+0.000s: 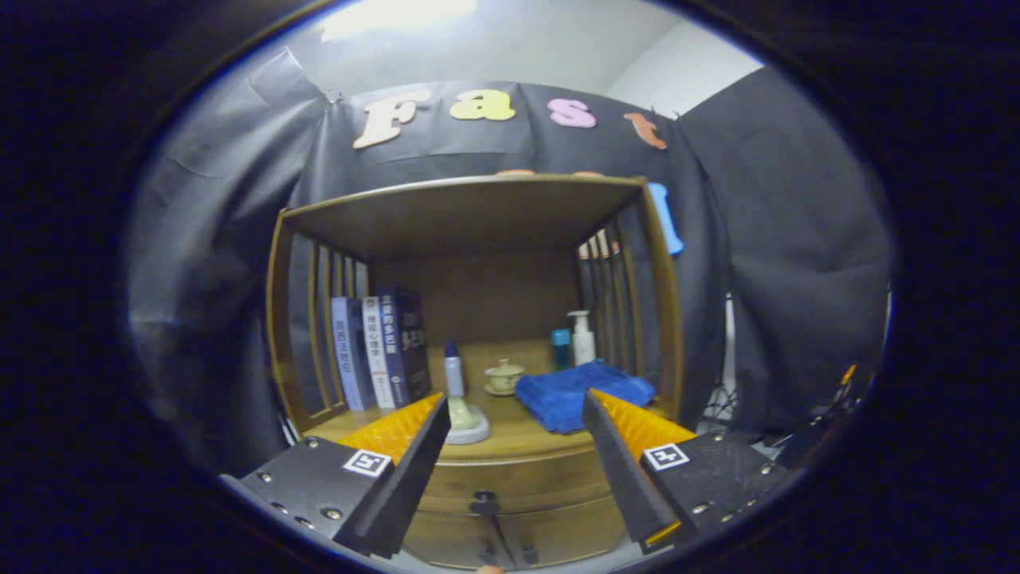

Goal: Pull open the drawer, take out the items inside it, and place them on the countertop above the cabinet.

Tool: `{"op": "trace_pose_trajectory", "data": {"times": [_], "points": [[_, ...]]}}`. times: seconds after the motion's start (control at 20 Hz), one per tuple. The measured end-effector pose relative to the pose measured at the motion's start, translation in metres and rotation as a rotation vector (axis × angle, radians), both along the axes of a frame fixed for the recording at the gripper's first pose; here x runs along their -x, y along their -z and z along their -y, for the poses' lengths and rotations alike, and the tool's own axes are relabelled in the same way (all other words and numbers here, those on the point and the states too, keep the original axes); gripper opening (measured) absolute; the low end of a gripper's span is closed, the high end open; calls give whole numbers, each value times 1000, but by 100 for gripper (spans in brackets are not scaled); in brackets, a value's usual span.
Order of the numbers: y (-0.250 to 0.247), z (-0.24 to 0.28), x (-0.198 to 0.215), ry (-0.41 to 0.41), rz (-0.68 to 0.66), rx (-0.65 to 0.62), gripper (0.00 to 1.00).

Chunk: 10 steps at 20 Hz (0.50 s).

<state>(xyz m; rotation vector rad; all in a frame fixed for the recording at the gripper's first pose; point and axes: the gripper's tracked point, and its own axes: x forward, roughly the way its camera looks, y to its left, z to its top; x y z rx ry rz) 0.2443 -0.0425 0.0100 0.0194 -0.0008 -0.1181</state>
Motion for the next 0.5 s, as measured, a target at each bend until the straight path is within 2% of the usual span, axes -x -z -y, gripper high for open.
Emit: {"op": "trace_pose_trajectory", "data": {"times": [0.25,0.35,0.5], "points": [[-2,66,36,135,-2,58,97],[5,87,41,122,-19,35,93],[17,106,36,13,-22,-38,88]]}}
